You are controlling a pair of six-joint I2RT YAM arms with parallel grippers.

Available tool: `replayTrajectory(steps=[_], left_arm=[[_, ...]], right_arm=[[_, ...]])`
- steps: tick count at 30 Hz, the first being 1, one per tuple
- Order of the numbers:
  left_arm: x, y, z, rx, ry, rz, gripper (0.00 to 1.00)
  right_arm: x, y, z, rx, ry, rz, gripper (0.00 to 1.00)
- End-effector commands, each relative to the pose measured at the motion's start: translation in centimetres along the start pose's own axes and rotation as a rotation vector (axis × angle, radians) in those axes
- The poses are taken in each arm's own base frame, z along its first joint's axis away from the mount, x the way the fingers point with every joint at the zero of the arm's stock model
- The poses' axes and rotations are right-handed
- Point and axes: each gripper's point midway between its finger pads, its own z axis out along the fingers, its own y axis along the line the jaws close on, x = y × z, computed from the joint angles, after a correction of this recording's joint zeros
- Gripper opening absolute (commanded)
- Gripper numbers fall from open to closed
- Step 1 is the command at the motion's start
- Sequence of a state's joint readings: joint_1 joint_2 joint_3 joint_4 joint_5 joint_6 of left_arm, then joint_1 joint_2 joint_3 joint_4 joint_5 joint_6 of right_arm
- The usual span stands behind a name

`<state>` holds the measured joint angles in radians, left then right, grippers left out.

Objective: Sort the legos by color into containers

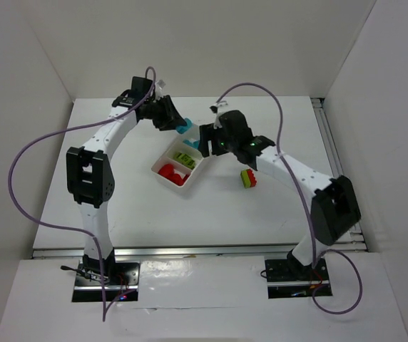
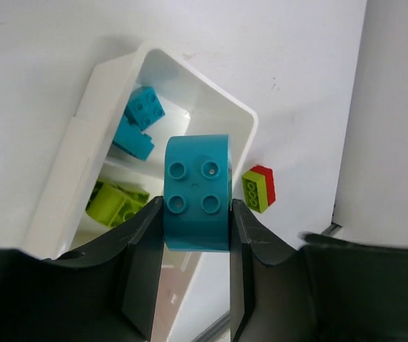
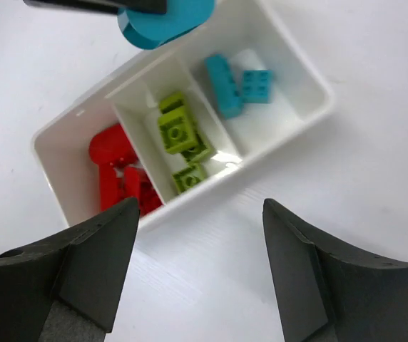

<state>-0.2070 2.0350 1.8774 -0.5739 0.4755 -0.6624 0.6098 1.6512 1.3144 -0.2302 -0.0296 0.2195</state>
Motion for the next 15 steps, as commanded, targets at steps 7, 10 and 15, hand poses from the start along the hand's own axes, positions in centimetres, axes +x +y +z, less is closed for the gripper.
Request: replayTrajectory(steps=[7,10,15], left_arm=[[-0.5,-0.8,6.4,0.023,0.021,-0.008,0.03],[-0.6,-1.3,6.7,0.043,0.038,-0.018,0.62],[-0.5,-2.6,5.1,0.044,0.033,0.002,0.98]], right_arm=[[-1.2,-8.2,-7.8,0.258,-0.143,0.157,0.77],[-0.6,-9.1,-9.0,0.284,-0.128,0.179,0.77],[2.4,-11.2,-9.5,0.341,-0.028,0.222,0.8]])
